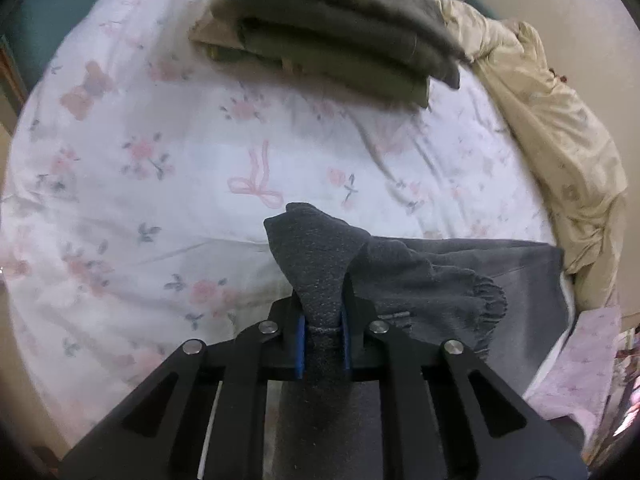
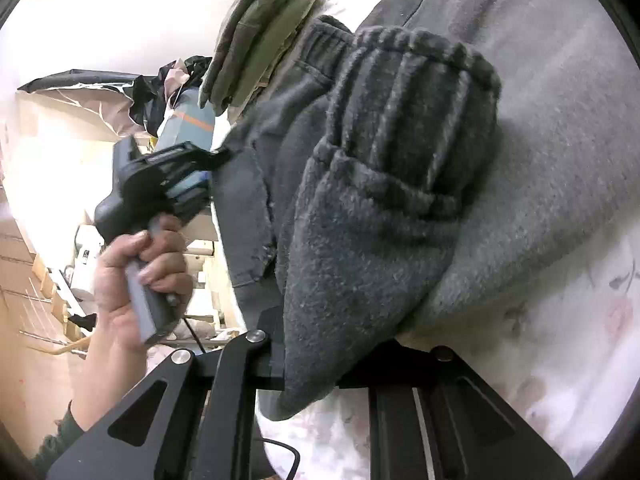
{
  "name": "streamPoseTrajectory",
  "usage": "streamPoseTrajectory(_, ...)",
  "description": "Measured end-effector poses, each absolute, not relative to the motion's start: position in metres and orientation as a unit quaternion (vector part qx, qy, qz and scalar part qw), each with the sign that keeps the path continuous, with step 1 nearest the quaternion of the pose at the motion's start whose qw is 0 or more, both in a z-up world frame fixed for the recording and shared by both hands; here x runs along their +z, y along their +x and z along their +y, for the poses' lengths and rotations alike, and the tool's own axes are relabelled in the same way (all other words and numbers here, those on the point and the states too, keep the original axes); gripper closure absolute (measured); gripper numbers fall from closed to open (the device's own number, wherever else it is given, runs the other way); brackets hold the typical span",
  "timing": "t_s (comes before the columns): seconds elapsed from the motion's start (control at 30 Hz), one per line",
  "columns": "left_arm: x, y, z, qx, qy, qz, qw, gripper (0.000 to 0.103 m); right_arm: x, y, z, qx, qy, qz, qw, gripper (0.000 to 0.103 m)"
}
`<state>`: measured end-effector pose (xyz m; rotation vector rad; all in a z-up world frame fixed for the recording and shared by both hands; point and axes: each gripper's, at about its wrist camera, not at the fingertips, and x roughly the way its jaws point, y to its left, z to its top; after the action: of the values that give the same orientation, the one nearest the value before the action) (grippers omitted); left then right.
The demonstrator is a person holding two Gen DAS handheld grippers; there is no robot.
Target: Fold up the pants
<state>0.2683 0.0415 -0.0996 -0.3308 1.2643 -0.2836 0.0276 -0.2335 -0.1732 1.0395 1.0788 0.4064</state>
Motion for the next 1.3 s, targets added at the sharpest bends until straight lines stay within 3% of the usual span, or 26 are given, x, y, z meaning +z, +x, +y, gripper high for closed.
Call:
streamPoseTrajectory(0.17, -0.072, 0.259, 0.071, -0.117, -0.150, 0.584, 0.789, 0.094, -0.170, 0.020, -0.216, 0.208, 0.476, 0.487, 0.702, 0.088)
streamPoseTrajectory(0.47, -0.069, 0.223, 0.181, -0.021, -0.165, 0.600, 0.783, 0.094, -0.158, 0.028, -0.120, 0.304, 0.454, 0.518, 0.658, 0.089)
streamPoseTrajectory(0.53, -0.079, 0.215, 0.192, -0.004, -0.161, 0.607, 0.778, 0.094, -0.171, 0.022, -0.101, 0.309, 0.437, 0.542, 0.648, 0.088)
streamPoseTrajectory(0.67, -0.118, 0.208, 0.188, 0.031, -0.127, 0.625, 0.770, 0.091, -0.228, 0.022, -0.090, 0.280, 0.441, 0.627, 0.578, 0.078)
streamPoseTrajectory(0.73, -0.125, 0.209, 0.185, 0.051, -0.098, 0.621, 0.776, 0.079, -0.248, 0.019, -0.093, 0.282, 0.436, 0.642, 0.564, 0.077)
streamPoseTrajectory(0.8, -0.127, 0.209, 0.185, 0.073, -0.093, 0.618, 0.777, 0.074, -0.250, 0.017, -0.098, 0.287, 0.438, 0.644, 0.557, 0.076)
streamPoseTrajectory(0.87, -0.119, 0.210, 0.186, 0.099, -0.086, 0.615, 0.778, 0.066, -0.243, 0.018, -0.106, 0.287, 0.431, 0.651, 0.555, 0.064)
streamPoseTrajectory(1.0, -0.085, 0.202, 0.175, 0.128, -0.061, 0.574, 0.807, 0.040, -0.220, 0.011, -0.153, 0.264, 0.407, 0.651, 0.584, 0.057)
streamPoseTrajectory(1.1, -0.066, 0.187, 0.150, 0.089, -0.084, 0.556, 0.822, 0.038, -0.178, 0.009, -0.223, 0.193, 0.375, 0.600, 0.680, 0.056)
streamPoseTrajectory(1.17, -0.067, 0.173, 0.125, 0.063, -0.094, 0.564, 0.818, 0.038, -0.160, 0.000, -0.270, 0.154, 0.381, 0.557, 0.722, 0.040)
streamPoseTrajectory(1.23, -0.071, 0.161, 0.102, 0.047, -0.094, 0.567, 0.817, 0.038, -0.144, -0.005, -0.328, 0.072, 0.387, 0.499, 0.772, 0.032)
streamPoseTrajectory(1.3, -0.078, 0.149, 0.081, 0.038, -0.084, 0.567, 0.818, 0.038, -0.135, 0.000, -0.366, -0.019, 0.364, 0.471, 0.803, 0.032)
